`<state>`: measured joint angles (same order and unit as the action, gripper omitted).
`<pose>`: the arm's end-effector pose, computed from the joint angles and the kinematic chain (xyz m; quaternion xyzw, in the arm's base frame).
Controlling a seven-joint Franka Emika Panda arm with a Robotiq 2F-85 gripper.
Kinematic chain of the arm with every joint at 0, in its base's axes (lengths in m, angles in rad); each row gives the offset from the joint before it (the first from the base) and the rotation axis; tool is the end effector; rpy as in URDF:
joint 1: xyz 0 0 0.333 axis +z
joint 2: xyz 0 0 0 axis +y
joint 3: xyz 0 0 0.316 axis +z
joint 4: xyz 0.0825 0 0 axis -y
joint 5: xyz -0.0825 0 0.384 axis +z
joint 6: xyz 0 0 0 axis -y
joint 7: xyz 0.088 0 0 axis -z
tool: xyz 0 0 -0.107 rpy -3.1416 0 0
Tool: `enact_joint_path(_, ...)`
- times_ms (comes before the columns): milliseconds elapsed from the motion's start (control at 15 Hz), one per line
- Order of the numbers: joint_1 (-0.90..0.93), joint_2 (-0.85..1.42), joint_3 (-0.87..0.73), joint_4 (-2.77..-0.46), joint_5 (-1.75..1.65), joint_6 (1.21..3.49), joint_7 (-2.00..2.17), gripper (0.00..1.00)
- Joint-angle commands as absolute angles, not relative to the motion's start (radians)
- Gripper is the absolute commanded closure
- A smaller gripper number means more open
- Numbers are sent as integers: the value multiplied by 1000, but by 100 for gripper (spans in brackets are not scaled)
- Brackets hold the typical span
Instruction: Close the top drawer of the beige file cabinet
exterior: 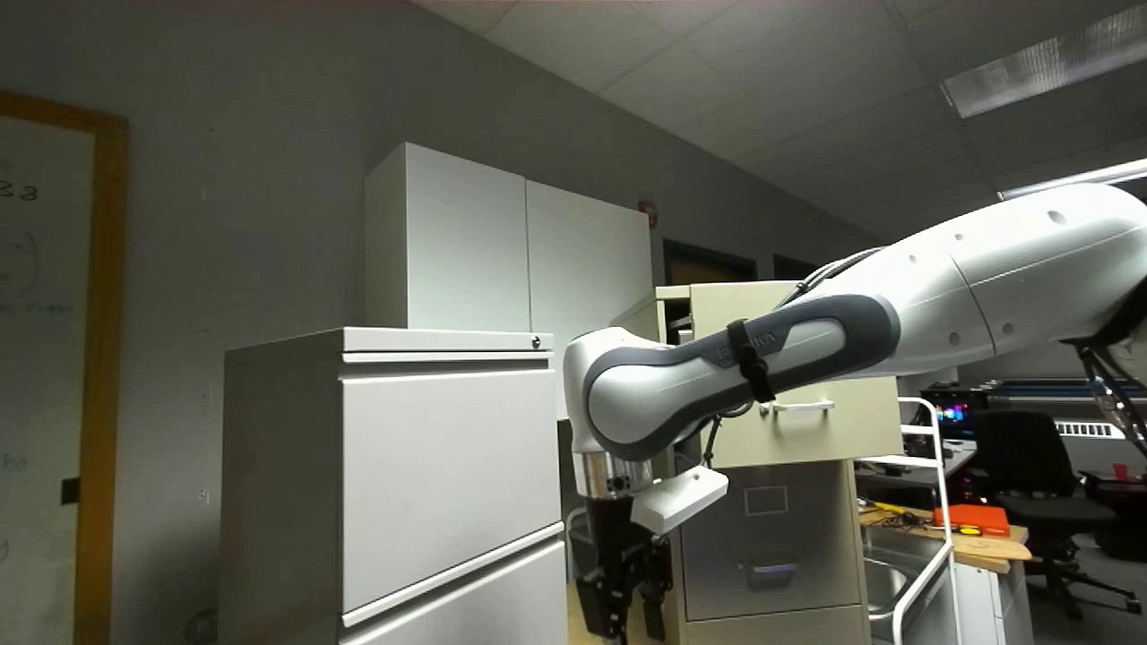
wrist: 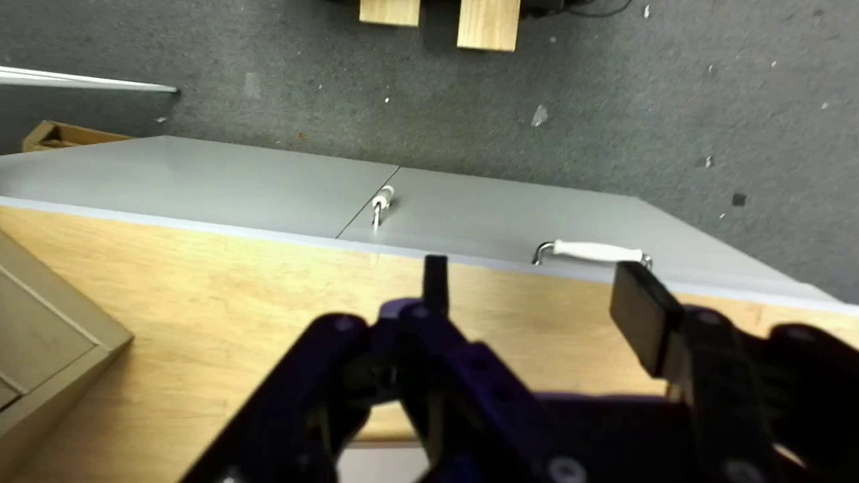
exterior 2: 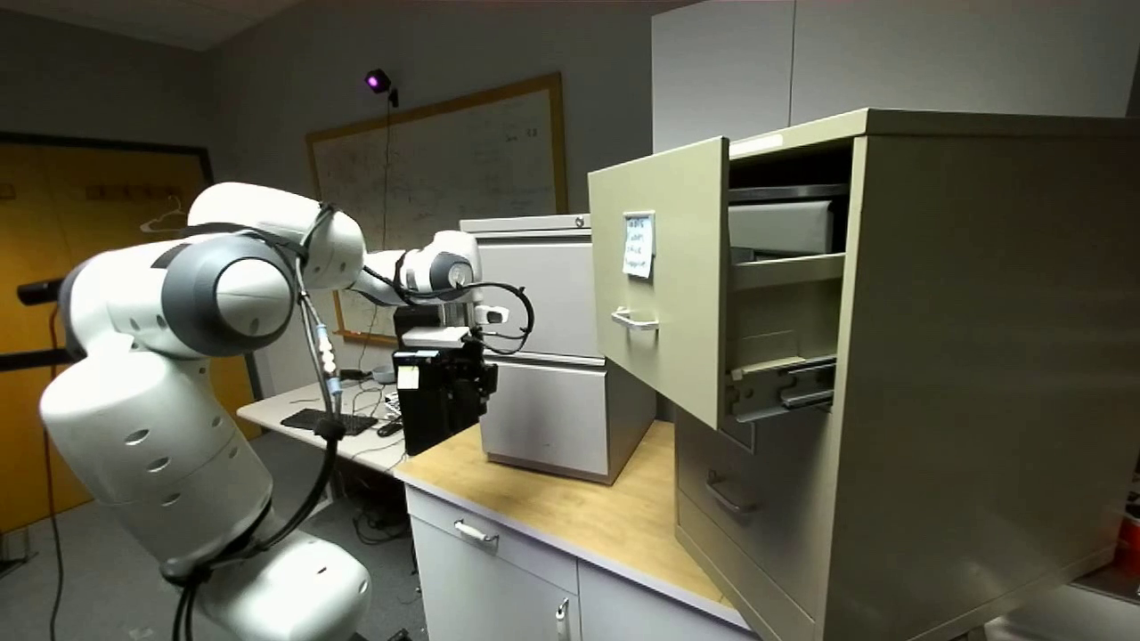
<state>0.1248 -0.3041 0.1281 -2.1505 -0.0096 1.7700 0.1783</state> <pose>0.4407 0.1177 0.5195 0.9983 0.0347 -0.0335 0.0316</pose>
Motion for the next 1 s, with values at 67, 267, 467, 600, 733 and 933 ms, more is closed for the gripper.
enact_joint_path(67,66,-436,147,-2210,-127,1819,324,73)
enact_joint_path(267,22,-513,148,-2249,-208,1841,405,95)
enact_joint_path(467,-36,-584,138,-2285,-273,1863,478,100)
enact_joint_path(600,-80,-624,132,-2302,-300,1881,527,100)
enact_joint_path(733,-125,-661,125,-2312,-311,1895,573,100)
enact_joint_path(933,-192,-712,128,-2323,-343,1938,646,100)
